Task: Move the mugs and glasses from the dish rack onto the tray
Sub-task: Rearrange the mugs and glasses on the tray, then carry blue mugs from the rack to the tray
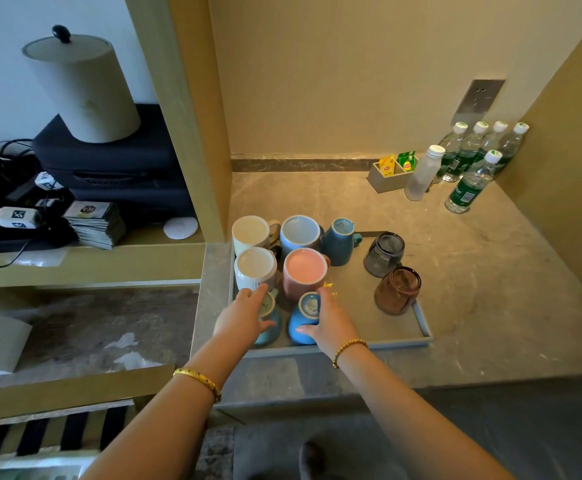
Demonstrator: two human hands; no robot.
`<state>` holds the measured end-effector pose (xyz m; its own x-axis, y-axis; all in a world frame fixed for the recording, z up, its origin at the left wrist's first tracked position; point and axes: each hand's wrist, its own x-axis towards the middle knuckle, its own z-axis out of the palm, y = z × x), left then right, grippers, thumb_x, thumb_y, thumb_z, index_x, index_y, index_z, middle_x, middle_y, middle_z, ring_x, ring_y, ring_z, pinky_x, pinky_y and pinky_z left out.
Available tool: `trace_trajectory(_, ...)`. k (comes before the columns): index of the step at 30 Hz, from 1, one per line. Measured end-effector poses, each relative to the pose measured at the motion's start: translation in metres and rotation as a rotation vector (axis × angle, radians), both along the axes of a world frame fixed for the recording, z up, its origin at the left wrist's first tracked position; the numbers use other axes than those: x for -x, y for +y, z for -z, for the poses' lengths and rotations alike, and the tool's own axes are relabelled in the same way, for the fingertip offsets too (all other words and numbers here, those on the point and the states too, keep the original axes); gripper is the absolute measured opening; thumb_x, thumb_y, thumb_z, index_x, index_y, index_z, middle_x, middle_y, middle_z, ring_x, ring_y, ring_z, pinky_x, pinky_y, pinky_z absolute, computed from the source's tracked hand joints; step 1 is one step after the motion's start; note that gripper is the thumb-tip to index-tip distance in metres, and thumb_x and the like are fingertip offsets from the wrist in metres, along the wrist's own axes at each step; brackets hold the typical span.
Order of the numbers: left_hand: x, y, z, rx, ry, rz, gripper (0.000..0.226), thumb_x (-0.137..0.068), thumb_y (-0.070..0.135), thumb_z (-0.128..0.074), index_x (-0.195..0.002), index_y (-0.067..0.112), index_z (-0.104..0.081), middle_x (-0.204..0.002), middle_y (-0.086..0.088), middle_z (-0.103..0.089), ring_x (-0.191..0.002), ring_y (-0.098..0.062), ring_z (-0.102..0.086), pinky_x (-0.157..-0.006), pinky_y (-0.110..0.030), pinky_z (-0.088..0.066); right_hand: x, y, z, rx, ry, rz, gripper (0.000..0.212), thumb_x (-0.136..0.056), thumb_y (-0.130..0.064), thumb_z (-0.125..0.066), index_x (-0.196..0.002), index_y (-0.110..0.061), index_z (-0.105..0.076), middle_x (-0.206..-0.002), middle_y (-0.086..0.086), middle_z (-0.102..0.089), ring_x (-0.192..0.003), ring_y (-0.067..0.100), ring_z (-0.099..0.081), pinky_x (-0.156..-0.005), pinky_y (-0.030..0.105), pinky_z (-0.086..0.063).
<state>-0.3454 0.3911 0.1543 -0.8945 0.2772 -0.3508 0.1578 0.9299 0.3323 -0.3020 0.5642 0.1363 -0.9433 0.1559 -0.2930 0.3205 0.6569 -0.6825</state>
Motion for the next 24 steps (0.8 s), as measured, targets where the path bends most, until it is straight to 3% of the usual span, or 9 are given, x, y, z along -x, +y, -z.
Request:
trace_trajectory(4, -0.003, -0.001, -0.001, -0.025, 0.019, -0.029, 0.085, -0.082, 0.052, -0.061, -0.147, 0.024, -0.015, -0.145, -0.008, -0.03, -0.13, -0.028, -0.036, -0.101, -0.04, -0.042, -0.004, 0.007, -0.011, 0.103, -0.051, 0.039, 0.065, -0.069, -0.04, -0.077, -0.116, -0.024, -0.035, -0.112, -0.003, -0.054, -0.102, 0.017, -0.056, -0.08, 0.025, -0.049)
trace_trajectory(6, -0.006, -0.002, -0.005, -0.064, 0.13, -0.075, 0.076, -0.083, 0.057, -0.055, -0.144, 0.023, -0.024, -0.14, -0.009, -0.035, -0.128, -0.027, -0.033, -0.097, -0.04, -0.042, -0.004, 0.007, -0.025, -0.03, 0.107, 0.1, 0.046, -0.075, -0.051, -0.067, -0.102, -0.023, -0.041, -0.097, -0.005, -0.05, -0.091, 0.013, -0.052, -0.067, 0.018, -0.044)
trace_trajectory(9, -0.008, -0.003, -0.016, -0.143, 0.279, -0.165, 0.054, -0.091, 0.045, -0.048, -0.138, 0.021, -0.037, -0.137, -0.008, -0.04, -0.125, -0.026, -0.035, -0.096, -0.038, -0.042, 0.008, -0.003, -0.053, -0.25, 0.429, 0.056, 0.025, -0.087, -0.035, -0.057, -0.095, -0.014, -0.048, -0.095, 0.002, -0.05, -0.089, 0.019, -0.048, -0.066, 0.02, -0.037)
trace_trajectory(11, -0.008, -0.007, -0.024, -0.176, 0.338, -0.204, 0.044, -0.094, 0.034, -0.047, -0.135, 0.02, -0.042, -0.136, -0.008, -0.043, -0.124, -0.025, -0.037, -0.097, -0.037, -0.041, 0.021, -0.018, -0.069, -0.268, 0.54, -0.059, 0.015, -0.088, -0.023, -0.056, -0.092, -0.009, -0.051, -0.094, 0.009, -0.054, -0.087, 0.024, -0.049, -0.071, 0.03, -0.039)
trace_trajectory(14, -0.014, -0.025, -0.034, -0.239, 0.41, -0.309, 0.034, -0.095, 0.025, -0.045, -0.127, 0.018, -0.051, -0.131, -0.007, -0.047, -0.123, -0.025, -0.038, -0.096, -0.037, -0.041, 0.035, -0.053, -0.08, -0.238, 0.581, -0.245, 0.009, -0.089, -0.014, -0.053, -0.09, -0.005, -0.054, -0.093, 0.014, -0.055, -0.087, 0.028, -0.049, -0.076, 0.035, -0.038)
trace_trajectory(20, -0.06, -0.097, -0.029, -0.173, 0.492, -0.621, 0.033, -0.095, 0.018, -0.043, -0.126, 0.017, -0.054, -0.128, -0.006, -0.05, -0.119, -0.026, -0.041, -0.097, -0.035, -0.039, 0.03, -0.146, -0.073, -0.136, 0.669, -0.681, 0.007, -0.083, -0.001, -0.054, -0.089, 0.001, -0.057, -0.092, 0.02, -0.054, -0.085, 0.038, -0.052, -0.074, 0.045, -0.045)
trace_trajectory(24, -0.114, -0.151, -0.009, -0.133, 0.433, -0.859, 0.032, -0.095, 0.017, -0.04, -0.124, 0.02, -0.055, -0.129, -0.004, -0.05, -0.121, -0.024, -0.041, -0.097, -0.032, -0.037, 0.006, -0.212, -0.052, -0.098, 0.627, -0.949, 0.014, -0.087, -0.004, -0.05, -0.099, -0.002, -0.058, -0.103, 0.015, -0.056, -0.094, 0.033, -0.053, -0.08, 0.042, -0.046)
